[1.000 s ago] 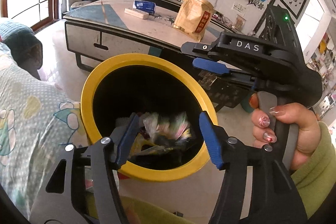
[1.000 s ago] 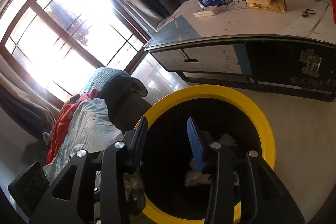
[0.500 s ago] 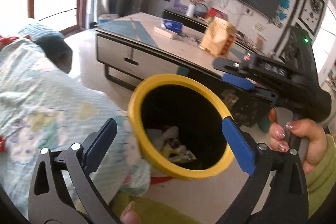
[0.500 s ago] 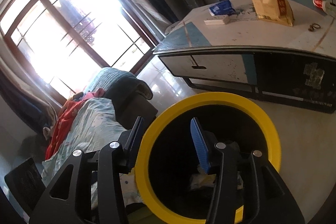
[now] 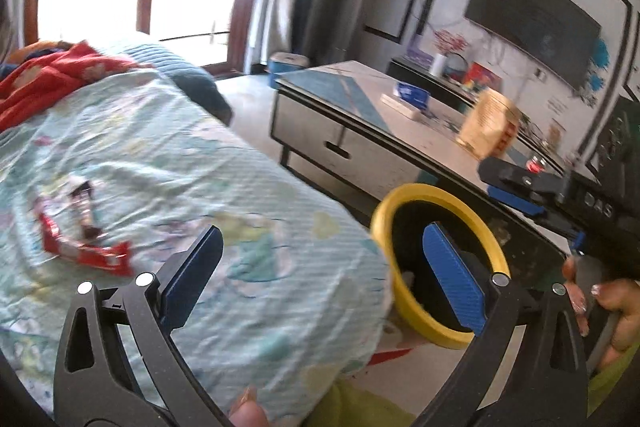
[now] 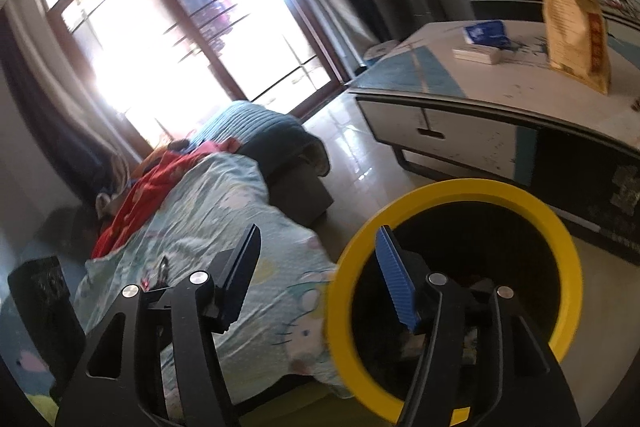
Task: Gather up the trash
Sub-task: 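Move both open tools back over the red and brown candy bars on the bed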
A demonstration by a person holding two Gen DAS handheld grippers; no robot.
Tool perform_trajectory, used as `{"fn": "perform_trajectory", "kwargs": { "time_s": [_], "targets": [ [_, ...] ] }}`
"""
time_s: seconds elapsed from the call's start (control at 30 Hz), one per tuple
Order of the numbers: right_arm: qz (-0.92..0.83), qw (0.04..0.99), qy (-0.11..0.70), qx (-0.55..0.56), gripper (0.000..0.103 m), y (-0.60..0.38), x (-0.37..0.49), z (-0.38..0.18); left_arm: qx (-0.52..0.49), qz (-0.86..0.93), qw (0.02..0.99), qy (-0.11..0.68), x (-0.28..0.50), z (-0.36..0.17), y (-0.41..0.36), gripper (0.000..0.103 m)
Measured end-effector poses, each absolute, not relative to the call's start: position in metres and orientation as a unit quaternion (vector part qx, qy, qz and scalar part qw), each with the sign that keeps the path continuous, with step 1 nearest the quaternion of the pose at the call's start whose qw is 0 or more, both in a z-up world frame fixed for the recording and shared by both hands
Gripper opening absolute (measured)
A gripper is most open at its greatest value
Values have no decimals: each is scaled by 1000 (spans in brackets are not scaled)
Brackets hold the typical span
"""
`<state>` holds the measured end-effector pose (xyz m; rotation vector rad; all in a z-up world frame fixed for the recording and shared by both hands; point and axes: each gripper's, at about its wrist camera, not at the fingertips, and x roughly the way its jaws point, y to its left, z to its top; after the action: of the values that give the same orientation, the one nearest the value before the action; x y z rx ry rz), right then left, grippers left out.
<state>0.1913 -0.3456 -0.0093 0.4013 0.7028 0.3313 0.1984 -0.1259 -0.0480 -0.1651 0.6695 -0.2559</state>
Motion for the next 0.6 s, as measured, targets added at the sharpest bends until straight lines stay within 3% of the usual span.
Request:
{"fn": "perform_trajectory", "kwargs": {
  "time_s": [0.6],
  "targets": [
    [249, 895, 354, 109, 63, -232, 190, 7, -163, -12, 936, 310, 184, -47, -13, 92]
  ]
}}
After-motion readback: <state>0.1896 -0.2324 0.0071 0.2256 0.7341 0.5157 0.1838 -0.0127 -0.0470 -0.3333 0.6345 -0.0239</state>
